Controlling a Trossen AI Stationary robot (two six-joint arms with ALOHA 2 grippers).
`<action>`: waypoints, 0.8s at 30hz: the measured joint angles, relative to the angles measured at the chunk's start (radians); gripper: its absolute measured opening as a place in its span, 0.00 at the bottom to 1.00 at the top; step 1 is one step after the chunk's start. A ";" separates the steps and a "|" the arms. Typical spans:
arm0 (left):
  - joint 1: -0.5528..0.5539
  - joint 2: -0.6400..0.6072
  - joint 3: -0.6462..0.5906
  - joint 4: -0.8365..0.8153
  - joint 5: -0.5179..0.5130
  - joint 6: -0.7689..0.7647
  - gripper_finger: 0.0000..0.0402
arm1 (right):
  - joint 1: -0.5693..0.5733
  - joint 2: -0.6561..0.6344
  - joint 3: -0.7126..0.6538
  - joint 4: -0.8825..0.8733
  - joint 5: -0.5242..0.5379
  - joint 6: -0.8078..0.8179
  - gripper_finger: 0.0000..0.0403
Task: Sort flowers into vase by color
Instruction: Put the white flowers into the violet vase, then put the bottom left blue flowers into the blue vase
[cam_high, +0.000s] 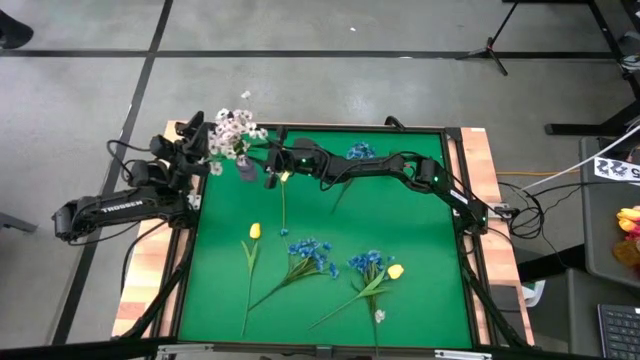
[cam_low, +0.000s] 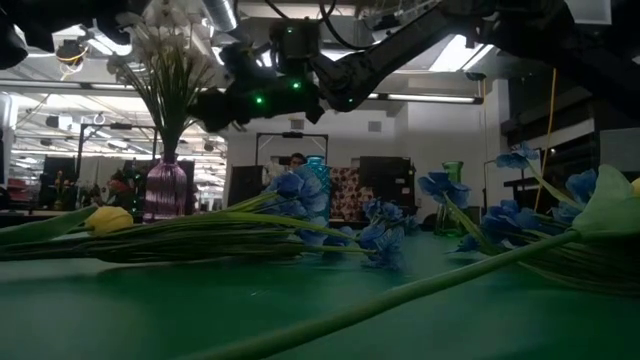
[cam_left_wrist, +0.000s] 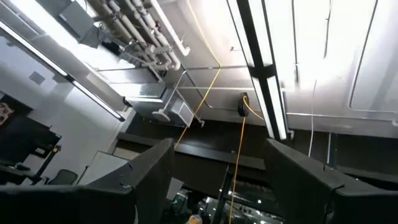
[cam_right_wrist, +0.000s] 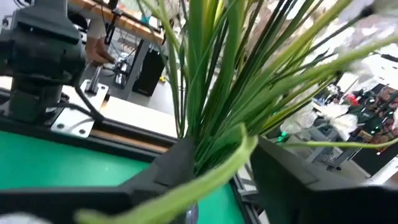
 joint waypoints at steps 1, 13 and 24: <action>0.000 0.000 0.000 0.004 0.000 0.000 0.61 | 0.000 0.000 0.000 -0.009 0.000 0.000 0.43; 0.000 -0.041 0.000 0.103 0.306 -0.144 0.61 | 0.000 -0.006 0.000 -0.069 -0.034 -0.005 0.60; -0.039 -0.088 0.000 0.099 0.921 -0.347 0.61 | -0.001 -0.130 -0.001 -0.467 -0.043 -0.206 0.60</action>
